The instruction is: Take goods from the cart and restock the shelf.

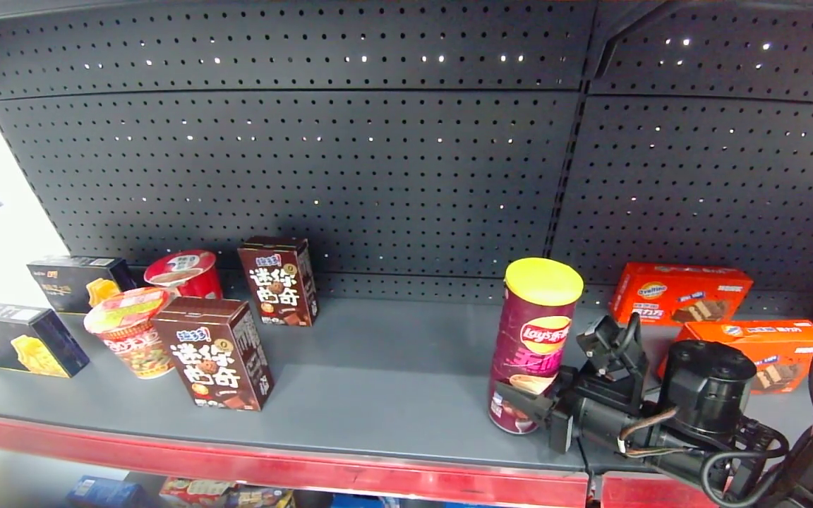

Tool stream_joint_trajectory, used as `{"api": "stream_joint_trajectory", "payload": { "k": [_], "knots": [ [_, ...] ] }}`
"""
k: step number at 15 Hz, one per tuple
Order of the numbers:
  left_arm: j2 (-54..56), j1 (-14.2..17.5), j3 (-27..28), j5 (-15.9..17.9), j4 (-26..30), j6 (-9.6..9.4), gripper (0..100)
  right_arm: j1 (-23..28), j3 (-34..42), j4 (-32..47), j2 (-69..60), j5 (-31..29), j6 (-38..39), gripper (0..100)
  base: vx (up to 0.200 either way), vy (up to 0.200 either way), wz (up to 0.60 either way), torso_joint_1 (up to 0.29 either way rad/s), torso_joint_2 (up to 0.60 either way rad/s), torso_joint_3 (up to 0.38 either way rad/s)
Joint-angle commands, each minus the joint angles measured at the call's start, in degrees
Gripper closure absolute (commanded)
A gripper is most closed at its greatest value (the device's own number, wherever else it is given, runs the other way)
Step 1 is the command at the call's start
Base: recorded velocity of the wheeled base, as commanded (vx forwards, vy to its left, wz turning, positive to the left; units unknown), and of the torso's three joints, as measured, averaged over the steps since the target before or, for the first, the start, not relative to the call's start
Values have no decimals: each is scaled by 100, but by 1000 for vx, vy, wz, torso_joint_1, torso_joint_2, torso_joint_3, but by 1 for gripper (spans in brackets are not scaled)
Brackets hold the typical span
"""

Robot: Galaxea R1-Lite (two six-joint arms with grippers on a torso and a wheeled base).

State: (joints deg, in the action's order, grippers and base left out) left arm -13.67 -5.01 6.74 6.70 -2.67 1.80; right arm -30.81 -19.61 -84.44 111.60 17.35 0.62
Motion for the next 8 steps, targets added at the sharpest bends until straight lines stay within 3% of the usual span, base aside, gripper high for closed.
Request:
{"api": "stream_joint_trajectory", "payload": {
  "k": [1, 5, 6, 8],
  "knots": [
    [48, 0, -24, -3, 3, 4, 100, -4, 98, -28, 46, 6, -1, 100, 0, 0, 0, 0, 0, 0],
    [57, 0, -33, -3, 3, 13, 100, -13, 195, -222, 230, 14, -9, 100, 0, 0, 0, 0, 0, 0],
    [75, 0, -33, -3, 3, 39, 100, -40, 212, -274, 248, 14, -9, 0, 0, 0, 0, 0, 0, 0],
    [83, 0, -33, -11, 12, 48, 100, -92, 230, -406, 362, 14, -9, 0, 0, 0, 0, 0, 0, 0]
  ]
}}
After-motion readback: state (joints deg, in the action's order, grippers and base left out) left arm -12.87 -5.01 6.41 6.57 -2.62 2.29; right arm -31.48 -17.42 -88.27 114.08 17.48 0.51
